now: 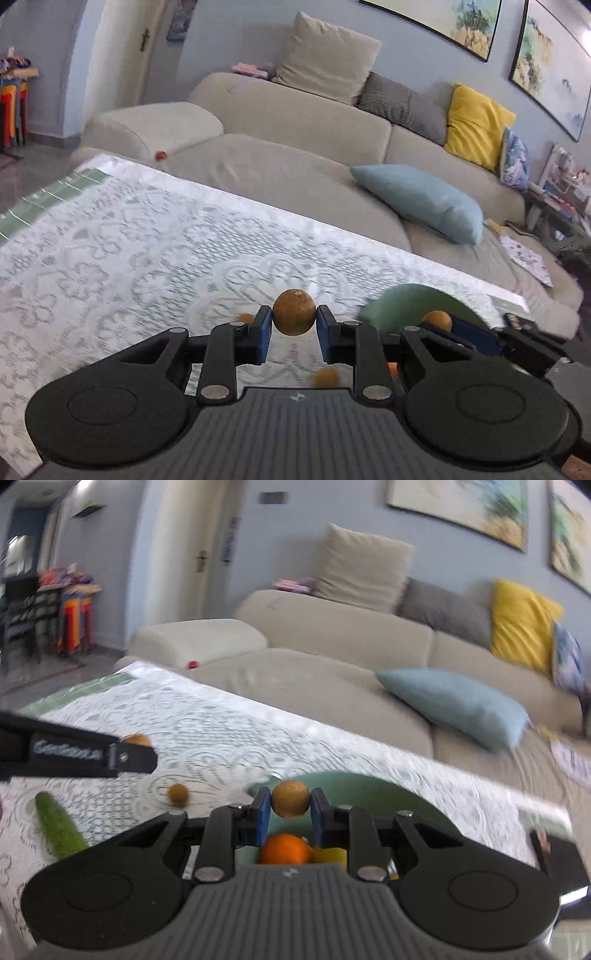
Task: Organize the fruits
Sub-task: 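Carry both kiwis over the green colander and lower them inside, then open both tools to release the kiwis and withdraw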
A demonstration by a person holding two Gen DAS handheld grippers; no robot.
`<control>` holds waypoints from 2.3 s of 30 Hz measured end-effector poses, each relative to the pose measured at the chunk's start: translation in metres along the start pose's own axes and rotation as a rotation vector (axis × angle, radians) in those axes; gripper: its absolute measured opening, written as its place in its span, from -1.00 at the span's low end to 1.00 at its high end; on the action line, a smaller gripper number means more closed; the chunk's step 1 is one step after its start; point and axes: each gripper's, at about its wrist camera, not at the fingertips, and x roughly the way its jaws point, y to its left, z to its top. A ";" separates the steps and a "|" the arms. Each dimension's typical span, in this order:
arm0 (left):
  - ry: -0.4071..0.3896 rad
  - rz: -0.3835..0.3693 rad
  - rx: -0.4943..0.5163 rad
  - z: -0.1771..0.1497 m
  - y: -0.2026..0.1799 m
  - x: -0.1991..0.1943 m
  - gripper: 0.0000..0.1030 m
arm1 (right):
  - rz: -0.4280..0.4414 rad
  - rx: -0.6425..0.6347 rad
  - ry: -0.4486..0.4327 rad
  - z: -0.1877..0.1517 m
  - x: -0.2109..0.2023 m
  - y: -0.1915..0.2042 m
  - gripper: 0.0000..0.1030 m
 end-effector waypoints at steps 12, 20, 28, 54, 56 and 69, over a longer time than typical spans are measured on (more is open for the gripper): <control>0.059 -0.148 -0.104 -0.010 -0.039 0.026 -0.45 | -0.082 0.108 0.056 -0.016 0.006 -0.038 -0.62; 0.118 -0.143 -0.134 -0.017 -0.051 0.045 -0.45 | -0.071 0.112 0.101 -0.022 0.017 -0.042 -0.62; 0.155 -0.148 -0.111 -0.020 -0.057 0.053 -0.45 | -0.056 0.107 0.110 -0.023 0.021 -0.042 -0.62; 0.191 -0.200 -0.092 -0.020 -0.060 0.057 -0.09 | -0.037 0.106 0.102 -0.027 0.023 -0.043 -0.35; 0.185 -0.198 -0.083 -0.020 -0.061 0.055 -0.06 | -0.041 0.101 0.097 -0.027 0.022 -0.042 -0.35; 0.130 -0.176 -0.063 -0.006 -0.047 0.035 0.14 | -0.045 0.086 0.039 -0.025 0.014 -0.035 0.09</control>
